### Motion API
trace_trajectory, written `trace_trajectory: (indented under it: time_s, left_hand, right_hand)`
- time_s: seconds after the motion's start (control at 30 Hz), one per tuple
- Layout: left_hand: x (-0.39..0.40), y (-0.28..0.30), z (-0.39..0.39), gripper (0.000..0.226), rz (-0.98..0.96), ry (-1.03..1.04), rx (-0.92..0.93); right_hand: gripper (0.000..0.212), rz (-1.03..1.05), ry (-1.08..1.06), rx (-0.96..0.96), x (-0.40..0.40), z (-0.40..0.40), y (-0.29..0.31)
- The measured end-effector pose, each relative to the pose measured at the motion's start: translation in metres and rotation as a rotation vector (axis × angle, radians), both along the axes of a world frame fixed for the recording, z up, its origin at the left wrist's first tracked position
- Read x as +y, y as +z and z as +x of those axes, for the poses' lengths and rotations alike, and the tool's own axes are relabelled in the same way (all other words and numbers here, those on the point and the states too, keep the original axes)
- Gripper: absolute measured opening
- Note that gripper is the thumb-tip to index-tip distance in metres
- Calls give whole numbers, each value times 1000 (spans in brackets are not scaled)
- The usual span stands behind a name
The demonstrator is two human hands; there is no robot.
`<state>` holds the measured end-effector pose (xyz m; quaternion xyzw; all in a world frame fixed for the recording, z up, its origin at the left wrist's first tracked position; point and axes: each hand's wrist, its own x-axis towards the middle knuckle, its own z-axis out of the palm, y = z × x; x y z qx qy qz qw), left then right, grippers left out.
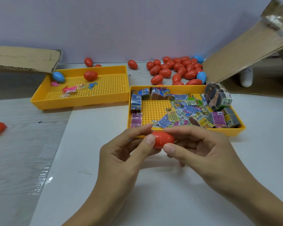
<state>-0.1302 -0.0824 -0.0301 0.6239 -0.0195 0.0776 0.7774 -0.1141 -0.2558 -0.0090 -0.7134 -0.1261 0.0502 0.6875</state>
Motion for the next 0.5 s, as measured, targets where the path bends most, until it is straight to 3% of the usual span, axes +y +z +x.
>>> trace_trajectory:
  time_s: [0.5]
  left_hand:
    - [-1,0,0,30,28,-36,-60]
  right_hand:
    - [32,-45,12,-39,-3,1,-2]
